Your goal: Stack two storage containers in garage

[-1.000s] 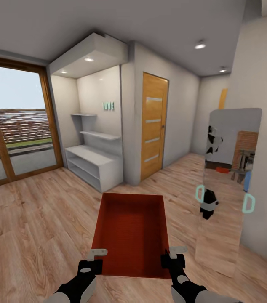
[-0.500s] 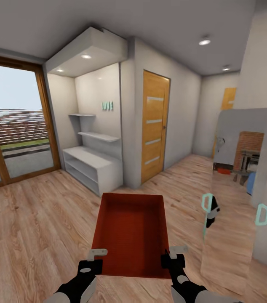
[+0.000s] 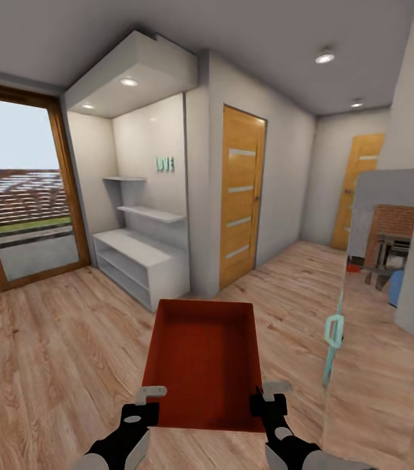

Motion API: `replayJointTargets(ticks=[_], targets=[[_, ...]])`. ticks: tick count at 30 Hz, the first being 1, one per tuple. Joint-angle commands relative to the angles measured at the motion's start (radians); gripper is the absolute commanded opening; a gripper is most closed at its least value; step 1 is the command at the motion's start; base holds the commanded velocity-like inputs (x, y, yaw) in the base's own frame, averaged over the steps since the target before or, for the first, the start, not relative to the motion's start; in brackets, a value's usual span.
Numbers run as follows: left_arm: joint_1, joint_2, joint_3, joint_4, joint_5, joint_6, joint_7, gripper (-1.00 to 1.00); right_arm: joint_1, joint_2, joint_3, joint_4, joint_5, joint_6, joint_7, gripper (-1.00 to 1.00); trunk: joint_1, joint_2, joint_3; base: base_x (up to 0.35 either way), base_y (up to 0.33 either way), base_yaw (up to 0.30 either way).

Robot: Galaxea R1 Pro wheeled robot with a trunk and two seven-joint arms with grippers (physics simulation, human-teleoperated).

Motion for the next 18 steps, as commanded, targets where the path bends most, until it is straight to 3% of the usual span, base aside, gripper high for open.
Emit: replayJointTargets(ticks=[1, 11, 18], targets=[[0.0, 0.001, -0.002, 0.019, 0.016, 0.001, 0.011, -1.0, -0.002, 0.0, -0.074, -0.001, -0.022, -0.043, -0.009, -1.0, 0.001, -0.001, -0.001, 0.322, 0.0, 0.0], [0.0, 0.001, -0.002, 0.02, 0.016, 0.001, 0.011, -1.0, -0.002, 0.0, -0.072, -0.001, -0.021, -0.044, -0.009, -1.0, 0.001, -0.001, -0.001, 0.322, 0.0, -0.007], [0.0, 0.001, -0.002, 0.021, 0.017, 0.002, 0.011, -1.0, -0.002, 0.001, -0.072, 0.0, -0.02, -0.045, -0.009, -1.0, 0.001, -0.001, -0.001, 0.322, 0.001, -0.205]])
